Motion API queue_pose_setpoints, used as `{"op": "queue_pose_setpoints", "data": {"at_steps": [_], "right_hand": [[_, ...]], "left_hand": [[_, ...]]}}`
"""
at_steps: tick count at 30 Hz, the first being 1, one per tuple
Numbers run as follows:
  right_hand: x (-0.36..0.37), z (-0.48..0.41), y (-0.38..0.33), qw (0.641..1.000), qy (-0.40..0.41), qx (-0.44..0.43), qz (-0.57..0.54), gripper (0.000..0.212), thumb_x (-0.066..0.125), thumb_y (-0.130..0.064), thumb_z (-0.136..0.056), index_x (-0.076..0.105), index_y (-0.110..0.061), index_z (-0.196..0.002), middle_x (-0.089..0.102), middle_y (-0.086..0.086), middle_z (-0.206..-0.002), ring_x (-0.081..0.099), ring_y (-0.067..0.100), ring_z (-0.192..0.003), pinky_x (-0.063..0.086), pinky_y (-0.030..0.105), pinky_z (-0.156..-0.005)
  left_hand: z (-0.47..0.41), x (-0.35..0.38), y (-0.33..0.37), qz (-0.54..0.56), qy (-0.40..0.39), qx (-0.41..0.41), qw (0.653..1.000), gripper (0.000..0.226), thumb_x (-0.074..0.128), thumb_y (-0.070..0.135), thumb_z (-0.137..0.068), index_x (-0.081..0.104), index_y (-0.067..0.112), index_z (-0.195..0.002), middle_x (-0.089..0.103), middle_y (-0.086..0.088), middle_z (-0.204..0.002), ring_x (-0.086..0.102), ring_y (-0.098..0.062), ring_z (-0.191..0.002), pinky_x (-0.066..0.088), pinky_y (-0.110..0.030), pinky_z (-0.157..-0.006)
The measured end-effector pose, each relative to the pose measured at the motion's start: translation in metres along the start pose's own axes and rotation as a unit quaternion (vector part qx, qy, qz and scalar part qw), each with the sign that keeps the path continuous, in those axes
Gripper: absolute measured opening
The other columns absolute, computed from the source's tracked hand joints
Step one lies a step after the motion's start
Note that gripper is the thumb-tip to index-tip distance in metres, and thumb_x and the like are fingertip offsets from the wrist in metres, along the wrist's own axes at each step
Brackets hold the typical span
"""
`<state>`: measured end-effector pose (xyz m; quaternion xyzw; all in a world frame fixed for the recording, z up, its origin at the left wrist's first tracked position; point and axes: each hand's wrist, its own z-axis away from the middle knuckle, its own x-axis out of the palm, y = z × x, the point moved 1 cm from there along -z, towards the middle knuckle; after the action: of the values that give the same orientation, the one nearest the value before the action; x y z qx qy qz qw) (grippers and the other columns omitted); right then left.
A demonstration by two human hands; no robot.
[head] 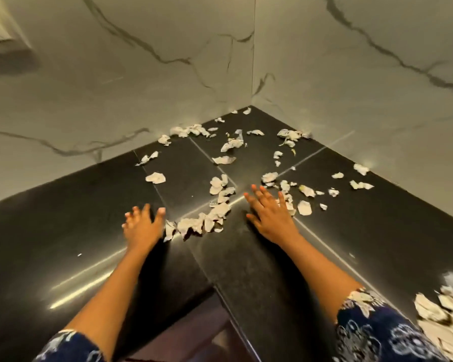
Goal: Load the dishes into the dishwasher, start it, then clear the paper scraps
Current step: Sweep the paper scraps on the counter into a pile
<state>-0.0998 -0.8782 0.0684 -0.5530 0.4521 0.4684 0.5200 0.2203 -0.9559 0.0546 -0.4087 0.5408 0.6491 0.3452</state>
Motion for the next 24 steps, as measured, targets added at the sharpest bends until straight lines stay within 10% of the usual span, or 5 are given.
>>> {"op": "queue_pose_setpoints", "data": {"at_steps": [5, 13, 17, 24], "right_hand": [[0.0, -0.045, 0.024, 0.994, -0.05, -0.035, 0.094, 0.072, -0.005, -0.051, -0.085, 0.027, -0.032, -0.146, 0.021, -0.007, -0.156, 0.011, 0.017, -0.145, -0.005, 0.05, -0.113], [-0.011, -0.009, 0.078, 0.981, -0.007, 0.184, 0.061, 0.049, 0.02, -0.044, -0.1, 0.028, -0.028, -0.146, 0.022, -0.008, -0.155, 0.009, 0.019, -0.146, -0.008, 0.053, -0.113], [-0.031, -0.038, 0.084, 0.978, 0.093, 0.173, -0.075, 0.044, 0.031, -0.041, -0.1, 0.042, -0.024, -0.139, 0.035, -0.003, -0.15, 0.019, 0.016, -0.143, 0.001, 0.05, -0.115], [-0.019, -0.13, 0.059, 0.994, -0.064, -0.08, -0.036, 0.056, 0.033, -0.046, -0.098, 0.016, -0.031, -0.149, 0.007, -0.006, -0.158, 0.009, 0.016, -0.145, 0.007, 0.051, -0.117]], "left_hand": [[0.012, 0.053, 0.086, -0.055, -0.024, 0.161, 0.985, 0.065, 0.023, 0.056, -0.097, 0.022, 0.02, -0.151, 0.013, -0.007, -0.159, 0.007, -0.026, -0.147, 0.006, -0.048, -0.116], [0.013, 0.075, 0.17, 0.067, -0.139, 0.304, 0.94, 0.064, 0.025, 0.061, -0.094, 0.024, 0.03, -0.149, 0.017, 0.003, -0.159, 0.008, -0.015, -0.147, -0.003, -0.047, -0.116], [-0.047, 0.039, 0.124, 0.148, -0.005, 0.217, 0.965, 0.054, 0.035, 0.053, -0.097, 0.043, 0.023, -0.141, 0.033, -0.003, -0.153, 0.025, -0.02, -0.143, 0.008, -0.051, -0.116], [-0.157, 0.005, 0.023, -0.041, 0.009, -0.027, 0.999, 0.065, 0.03, 0.055, -0.097, 0.026, 0.016, -0.15, 0.011, -0.02, -0.158, 0.006, -0.037, -0.145, 0.006, -0.05, -0.116]]}}
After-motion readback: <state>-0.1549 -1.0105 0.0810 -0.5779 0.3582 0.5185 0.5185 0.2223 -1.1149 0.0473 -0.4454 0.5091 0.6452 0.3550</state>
